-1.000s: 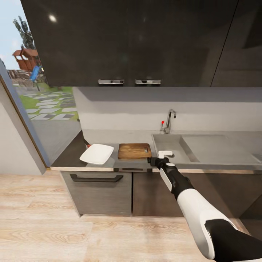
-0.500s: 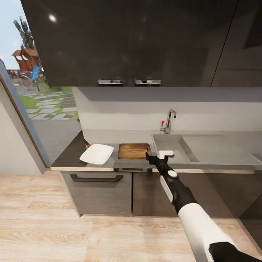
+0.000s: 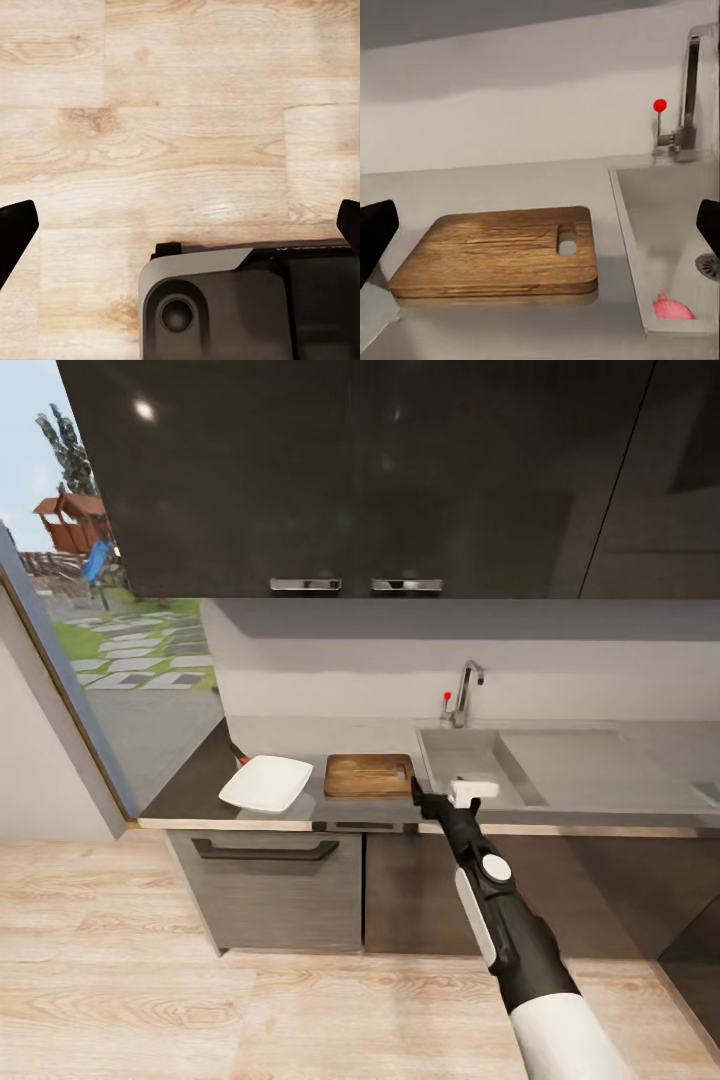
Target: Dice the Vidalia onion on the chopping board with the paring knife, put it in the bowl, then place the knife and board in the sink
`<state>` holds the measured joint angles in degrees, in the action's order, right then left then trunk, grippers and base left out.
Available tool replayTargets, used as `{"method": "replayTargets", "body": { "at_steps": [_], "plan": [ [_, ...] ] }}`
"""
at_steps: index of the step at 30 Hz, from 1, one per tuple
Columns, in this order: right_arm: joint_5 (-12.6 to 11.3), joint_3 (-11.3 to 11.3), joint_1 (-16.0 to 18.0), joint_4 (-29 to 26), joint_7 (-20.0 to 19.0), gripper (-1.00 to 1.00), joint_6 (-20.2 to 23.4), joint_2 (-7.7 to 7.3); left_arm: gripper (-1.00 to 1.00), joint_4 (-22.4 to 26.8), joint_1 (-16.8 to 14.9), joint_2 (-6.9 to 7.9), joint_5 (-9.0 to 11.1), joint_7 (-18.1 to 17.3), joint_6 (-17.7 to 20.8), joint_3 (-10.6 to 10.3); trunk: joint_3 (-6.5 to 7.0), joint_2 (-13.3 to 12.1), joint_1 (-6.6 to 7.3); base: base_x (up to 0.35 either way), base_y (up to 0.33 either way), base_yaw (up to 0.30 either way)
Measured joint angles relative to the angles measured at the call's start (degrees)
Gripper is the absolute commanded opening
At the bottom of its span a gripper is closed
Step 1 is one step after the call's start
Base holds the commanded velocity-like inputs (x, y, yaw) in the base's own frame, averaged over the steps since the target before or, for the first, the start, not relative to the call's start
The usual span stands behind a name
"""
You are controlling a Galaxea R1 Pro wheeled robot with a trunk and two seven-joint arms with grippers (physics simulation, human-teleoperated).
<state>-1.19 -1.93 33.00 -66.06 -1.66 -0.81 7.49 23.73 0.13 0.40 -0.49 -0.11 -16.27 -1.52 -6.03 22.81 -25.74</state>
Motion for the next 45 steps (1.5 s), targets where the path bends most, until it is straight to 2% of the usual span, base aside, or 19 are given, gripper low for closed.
{"method": "replayTargets", "body": {
  "at_steps": [2,6,12,13,14,19,23,27,32,38,42,45],
  "plan": [
    [0.03,-0.18,-3.01,-3.75,-0.05,1.0,0.04,-0.02,1.0,0.03,0.0,0.04,-0.02,0.02,0.0,0.06,0.0,0.0,0.0,0.0,0.0,0.0],
    [0.16,-0.35,-6.41,-6.35,-0.24,1.0,-0.04,-0.3,1.0,0.07,0.01,0.08,-0.05,0.02,-0.07,0.07,0.0,-0.01,0.0,0.0,0.0,0.0],
    [0.39,-0.35,-14.62,-13.52,-0.74,1.0,-0.02,-1.08,1.0,0.13,0.01,0.07,-0.07,0.03,-0.08,0.08,0.0,0.0,0.0,0.0,0.0,0.0],
    [1.32,-0.38,-18.26,-16.44,-0.83,1.0,0.0,-1.16,1.0,0.17,0.02,0.04,-0.07,0.03,-0.08,0.09,-0.01,0.01,0.01,0.0,0.0,0.0],
    [1.92,-0.4,-19.69,-17.12,-0.89,1.0,0.01,-1.17,1.0,0.17,0.01,0.03,-0.07,0.03,-0.09,0.08,0.0,0.0,0.0,0.0,0.0,0.0],
    [4.13,-0.41,-25.3,-18.2,-2.55,1.0,-0.18,-1.2,1.0,0.17,0.01,0.0,-0.07,0.03,-0.09,0.08,0.0,0.0,0.0,0.0,0.0,0.0],
    [4.51,-0.36,-29.0,-18.31,-5.1,1.0,-0.32,-1.2,1.0,0.17,0.02,0.0,-0.07,0.03,-0.09,0.08,0.0,0.0,0.0,0.0,0.0,0.0],
    [4.9,-0.35,-32.62,-18.23,-5.83,1.0,-1.83,-1.27,1.0,0.18,0.0,0.01,-0.07,0.03,-0.09,0.08,0.0,0.0,0.0,0.0,0.0,0.0],
    [6.71,-0.36,-35.51,-17.14,-6.04,1.0,-5.66,-1.29,1.0,0.25,0.0,0.03,-0.07,0.03,-0.08,0.08,-0.01,0.0,0.0,0.0,0.0,0.0],
    [7.62,-0.09,-36.97,-7.33,-6.46,1.0,-7.51,-1.45,1.0,0.27,0.01,0.01,-0.07,0.03,-0.08,0.14,-0.02,0.0,0.0,0.0,0.0,0.0],
    [7.71,0.04,-37.1,-0.42,-6.48,1.0,-7.7,-2.62,1.0,0.27,0.0,0.0,-0.07,0.04,-0.08,0.16,-0.02,0.0,0.0,0.0,0.0,0.0],
    [7.72,0.05,-37.12,3.62,-6.42,1.0,-7.75,-2.91,1.0,0.31,0.01,0.01,-0.07,0.07,-0.08,0.16,-0.02,0.0,0.0,0.0,-0.02,0.0]
  ]
}}
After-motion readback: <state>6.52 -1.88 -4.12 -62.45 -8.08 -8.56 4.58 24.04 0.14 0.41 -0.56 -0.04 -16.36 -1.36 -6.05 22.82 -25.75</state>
